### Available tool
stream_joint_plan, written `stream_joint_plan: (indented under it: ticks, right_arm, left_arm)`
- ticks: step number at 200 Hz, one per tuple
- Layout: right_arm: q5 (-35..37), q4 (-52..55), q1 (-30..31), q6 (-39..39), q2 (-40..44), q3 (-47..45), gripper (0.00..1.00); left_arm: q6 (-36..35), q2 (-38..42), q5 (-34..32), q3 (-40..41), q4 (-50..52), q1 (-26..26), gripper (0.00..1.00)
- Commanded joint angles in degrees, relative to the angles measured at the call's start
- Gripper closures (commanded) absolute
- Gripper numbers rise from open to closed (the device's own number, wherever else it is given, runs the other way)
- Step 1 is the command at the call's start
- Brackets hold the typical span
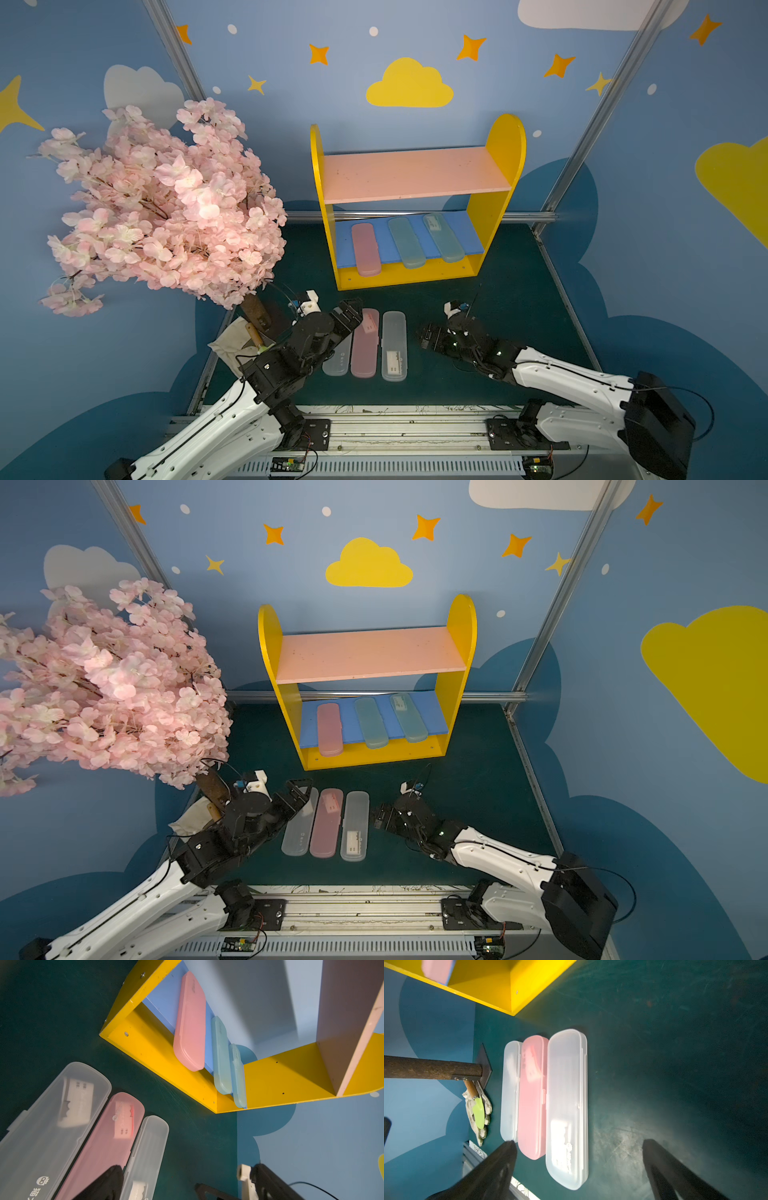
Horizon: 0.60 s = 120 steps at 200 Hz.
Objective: Remove the pencil cases from the shelf
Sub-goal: Pick up the pencil case from the shelf.
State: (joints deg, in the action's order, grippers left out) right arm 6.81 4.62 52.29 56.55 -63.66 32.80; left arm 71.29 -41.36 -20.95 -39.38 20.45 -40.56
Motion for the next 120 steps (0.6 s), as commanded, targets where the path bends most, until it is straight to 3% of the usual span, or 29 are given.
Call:
stream_joint_plan:
  ticks: [1,31,54,120]
  right_arm:
    - [6.23,8.39,-0.44,-6.55,5.24,1.68,0.02]
    - [9.43,8.88,-0.79,-9.24,12.02,-0.48,0.01]
    - [10.13,6.51,-1.22,-10.14,16.64,-3.72,0.01]
    - [12.25,6.14,-1.67,-9.62,24.43,-7.92,0.01]
  left_arm:
    - [-0.84,-3.41,7.49,-0.65,-3.30,5.35,0.00]
    - [-0.81,-9.86,17.25,0.85,-12.15,12.40,0.00]
    - [-0.96,-14.79,20.66,1.18,-17.85,15.46,0.00]
    - [-1.37,-24.15,20.77,1.22,-28.01,19.32,0.01]
